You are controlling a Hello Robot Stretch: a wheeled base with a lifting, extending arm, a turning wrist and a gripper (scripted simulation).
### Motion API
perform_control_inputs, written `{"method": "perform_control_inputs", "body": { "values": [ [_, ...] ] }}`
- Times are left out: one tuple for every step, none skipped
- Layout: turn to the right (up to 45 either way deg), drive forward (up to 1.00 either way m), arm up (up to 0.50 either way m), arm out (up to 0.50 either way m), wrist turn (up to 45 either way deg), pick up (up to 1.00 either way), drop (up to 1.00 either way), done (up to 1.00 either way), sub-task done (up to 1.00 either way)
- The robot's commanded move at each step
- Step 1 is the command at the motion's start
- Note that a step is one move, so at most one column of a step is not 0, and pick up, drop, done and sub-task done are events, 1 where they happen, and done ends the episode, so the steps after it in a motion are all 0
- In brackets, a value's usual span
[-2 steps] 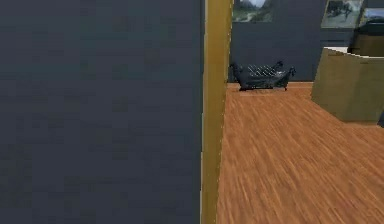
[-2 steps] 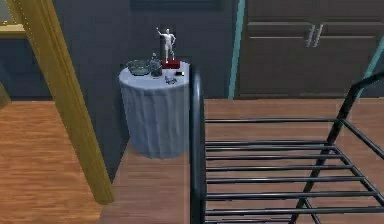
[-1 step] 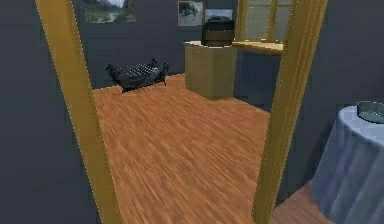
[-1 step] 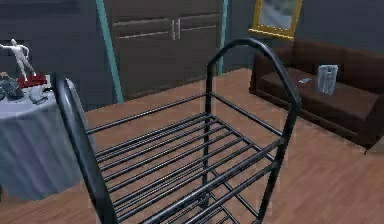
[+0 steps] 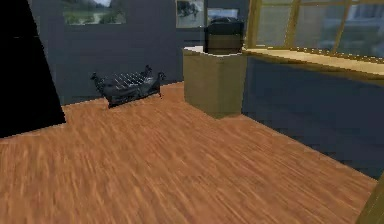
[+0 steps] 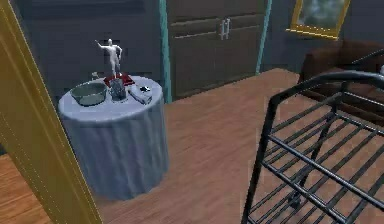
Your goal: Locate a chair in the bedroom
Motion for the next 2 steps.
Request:
{"method": "perform_control_inputs", "body": {
  "values": [
    [-45.0, 0.0, 0.0, 0.0, 0.0, 0.0, 0.0, 0.0, 0.0],
    [-6.0, 0.0, 0.0, 0.0, 0.0, 0.0, 0.0, 0.0, 0.0]
  ]
}}
